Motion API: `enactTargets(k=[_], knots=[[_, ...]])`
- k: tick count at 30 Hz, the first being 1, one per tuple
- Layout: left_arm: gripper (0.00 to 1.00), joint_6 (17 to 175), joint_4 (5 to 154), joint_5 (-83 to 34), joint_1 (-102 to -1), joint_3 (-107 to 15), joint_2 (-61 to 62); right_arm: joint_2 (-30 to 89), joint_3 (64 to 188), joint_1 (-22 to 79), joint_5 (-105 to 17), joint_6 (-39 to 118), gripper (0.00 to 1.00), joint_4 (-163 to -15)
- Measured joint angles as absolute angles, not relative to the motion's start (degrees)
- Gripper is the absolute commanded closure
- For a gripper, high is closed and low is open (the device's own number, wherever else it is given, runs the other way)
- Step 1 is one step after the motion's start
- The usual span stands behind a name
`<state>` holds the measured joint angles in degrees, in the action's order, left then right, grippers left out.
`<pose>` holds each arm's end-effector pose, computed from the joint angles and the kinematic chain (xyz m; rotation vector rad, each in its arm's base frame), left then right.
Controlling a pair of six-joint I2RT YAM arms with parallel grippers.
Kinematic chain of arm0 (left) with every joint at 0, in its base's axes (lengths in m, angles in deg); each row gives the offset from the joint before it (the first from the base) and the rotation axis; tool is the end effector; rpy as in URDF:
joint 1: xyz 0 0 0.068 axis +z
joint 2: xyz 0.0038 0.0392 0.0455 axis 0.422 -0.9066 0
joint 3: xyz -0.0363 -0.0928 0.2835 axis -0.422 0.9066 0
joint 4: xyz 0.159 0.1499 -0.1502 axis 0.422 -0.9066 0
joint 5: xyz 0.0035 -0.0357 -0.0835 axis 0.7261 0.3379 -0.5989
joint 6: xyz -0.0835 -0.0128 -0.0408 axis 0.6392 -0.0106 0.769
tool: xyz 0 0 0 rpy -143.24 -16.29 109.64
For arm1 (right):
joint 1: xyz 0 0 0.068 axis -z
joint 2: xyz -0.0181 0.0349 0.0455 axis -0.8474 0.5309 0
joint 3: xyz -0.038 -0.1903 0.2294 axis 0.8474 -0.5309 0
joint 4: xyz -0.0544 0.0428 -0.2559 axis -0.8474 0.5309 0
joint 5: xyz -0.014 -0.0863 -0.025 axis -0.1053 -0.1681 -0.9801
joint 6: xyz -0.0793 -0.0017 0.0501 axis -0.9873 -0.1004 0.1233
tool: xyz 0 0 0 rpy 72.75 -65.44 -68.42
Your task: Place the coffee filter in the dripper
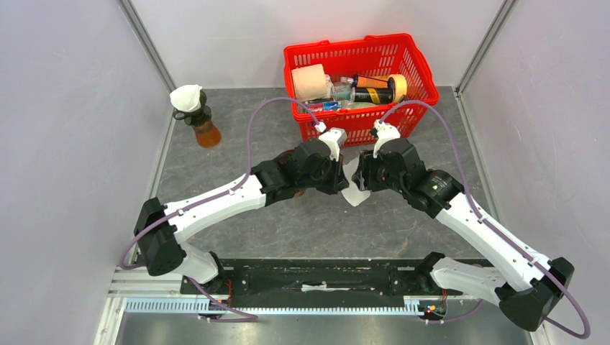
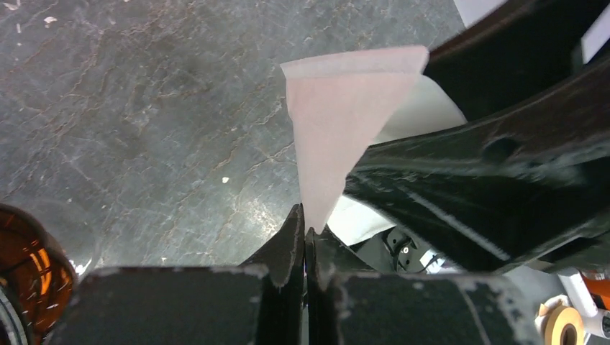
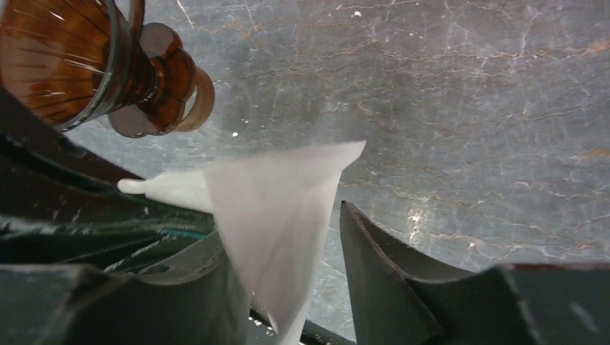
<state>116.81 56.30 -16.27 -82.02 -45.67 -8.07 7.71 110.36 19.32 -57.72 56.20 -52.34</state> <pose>0.2053 -0.3169 0.3257 0.4896 2.2337 -0.8763 0.1981 0.1465 0.3345 -0.2326 2.2337 0.4820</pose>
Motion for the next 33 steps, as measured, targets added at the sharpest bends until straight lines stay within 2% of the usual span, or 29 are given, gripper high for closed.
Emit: enactTargets(k=[2,6,17,21,28,33], knots=[[0.98,116.98,56.21,-16.25,-82.56,-46.46,-8.79,8.19,109.97,19.13,-58.42,56.36,0.36,-52.65],[0.98,117.31,55.97,-16.16,-82.85,-46.96,-9.14,9.15,109.16,18.73,-61.89,56.51,0.31,-52.61],[0.98,117.72,53.59,-13.04,-82.85,-47.84,-9.12,10.75,108.81,18.25,-78.31,58.52,0.29,-49.59],[0.98,117.94,53.61,-11.79,-82.85,-47.88,-9.12,11.08,108.83,17.51,-80.41,59.66,0.29,-48.96],[0.98,117.94,52.02,-10.41,-82.91,-48.76,-9.12,8.74,109.12,17.81,-74.24,58.24,0.24,-48.06],[0.98,117.94,50.92,-10.17,-82.91,-49.46,-8.88,1.44,109.29,18.01,-63.73,56.79,0.05,-48.98]])
